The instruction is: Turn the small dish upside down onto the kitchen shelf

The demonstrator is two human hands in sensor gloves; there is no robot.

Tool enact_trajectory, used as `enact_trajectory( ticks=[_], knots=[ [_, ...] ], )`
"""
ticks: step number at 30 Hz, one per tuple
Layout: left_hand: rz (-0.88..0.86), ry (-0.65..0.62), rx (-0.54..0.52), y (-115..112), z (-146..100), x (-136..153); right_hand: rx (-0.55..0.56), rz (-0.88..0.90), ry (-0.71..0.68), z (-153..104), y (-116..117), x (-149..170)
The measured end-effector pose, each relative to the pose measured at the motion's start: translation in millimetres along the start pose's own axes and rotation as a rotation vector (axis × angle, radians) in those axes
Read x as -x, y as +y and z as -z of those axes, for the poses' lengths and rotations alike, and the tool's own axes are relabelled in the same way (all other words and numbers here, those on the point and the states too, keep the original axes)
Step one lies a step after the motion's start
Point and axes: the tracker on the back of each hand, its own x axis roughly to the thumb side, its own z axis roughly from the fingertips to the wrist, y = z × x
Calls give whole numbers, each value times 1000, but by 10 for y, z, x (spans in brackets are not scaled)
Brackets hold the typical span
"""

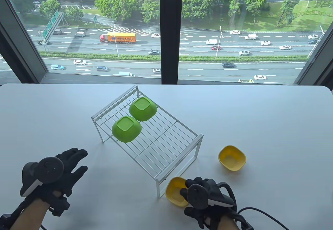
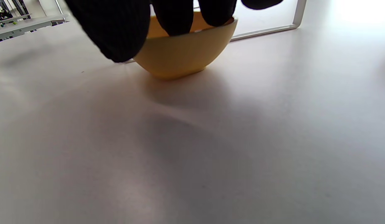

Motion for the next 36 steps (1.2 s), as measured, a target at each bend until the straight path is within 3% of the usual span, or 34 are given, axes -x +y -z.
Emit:
enact_trajectory(
  ticks=[8, 16, 36],
  knots=[
    [25, 9, 48, -103, 28, 12, 15, -214, -38, 133, 79, -108],
    [24, 7, 52, -107, 24, 6, 106, -255, -59, 125, 32, -145],
    [-12, 18, 64, -124, 21, 3, 178, -41, -70, 5, -108, -86]
  ],
)
